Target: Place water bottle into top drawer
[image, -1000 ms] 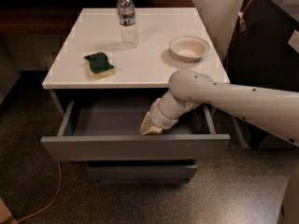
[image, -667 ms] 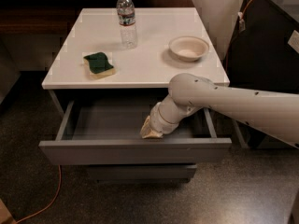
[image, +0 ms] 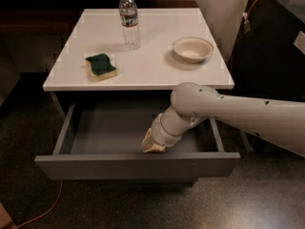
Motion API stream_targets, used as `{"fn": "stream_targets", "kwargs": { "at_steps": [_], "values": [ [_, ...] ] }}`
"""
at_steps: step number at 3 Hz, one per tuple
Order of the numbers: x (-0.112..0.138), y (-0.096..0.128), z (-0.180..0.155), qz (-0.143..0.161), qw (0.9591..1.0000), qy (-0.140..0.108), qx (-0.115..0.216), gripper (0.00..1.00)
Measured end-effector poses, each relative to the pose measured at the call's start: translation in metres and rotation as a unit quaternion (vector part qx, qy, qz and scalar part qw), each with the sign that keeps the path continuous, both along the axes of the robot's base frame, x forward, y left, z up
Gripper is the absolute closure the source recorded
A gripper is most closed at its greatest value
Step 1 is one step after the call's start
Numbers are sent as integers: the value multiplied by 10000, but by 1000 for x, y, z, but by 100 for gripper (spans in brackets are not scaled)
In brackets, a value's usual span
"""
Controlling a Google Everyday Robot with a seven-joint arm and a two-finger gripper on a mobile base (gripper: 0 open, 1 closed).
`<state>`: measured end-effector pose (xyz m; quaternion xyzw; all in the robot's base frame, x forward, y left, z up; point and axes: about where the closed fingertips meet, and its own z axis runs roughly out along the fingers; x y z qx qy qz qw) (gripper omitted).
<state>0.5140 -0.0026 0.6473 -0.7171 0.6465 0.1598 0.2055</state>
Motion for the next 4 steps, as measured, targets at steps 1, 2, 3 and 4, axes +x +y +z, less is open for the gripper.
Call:
{"fn": "stream_targets", "kwargs": {
  "at_steps": [1,2,3,4],
  "values": [
    [-27,4,8,49,9999,73,85,100],
    [-44,7,17,41,9998,85,161,100],
    [-61,6,22,-49,9996,159,239,100],
    [-65,3,36,-80,9997,18,251,100]
  ]
}}
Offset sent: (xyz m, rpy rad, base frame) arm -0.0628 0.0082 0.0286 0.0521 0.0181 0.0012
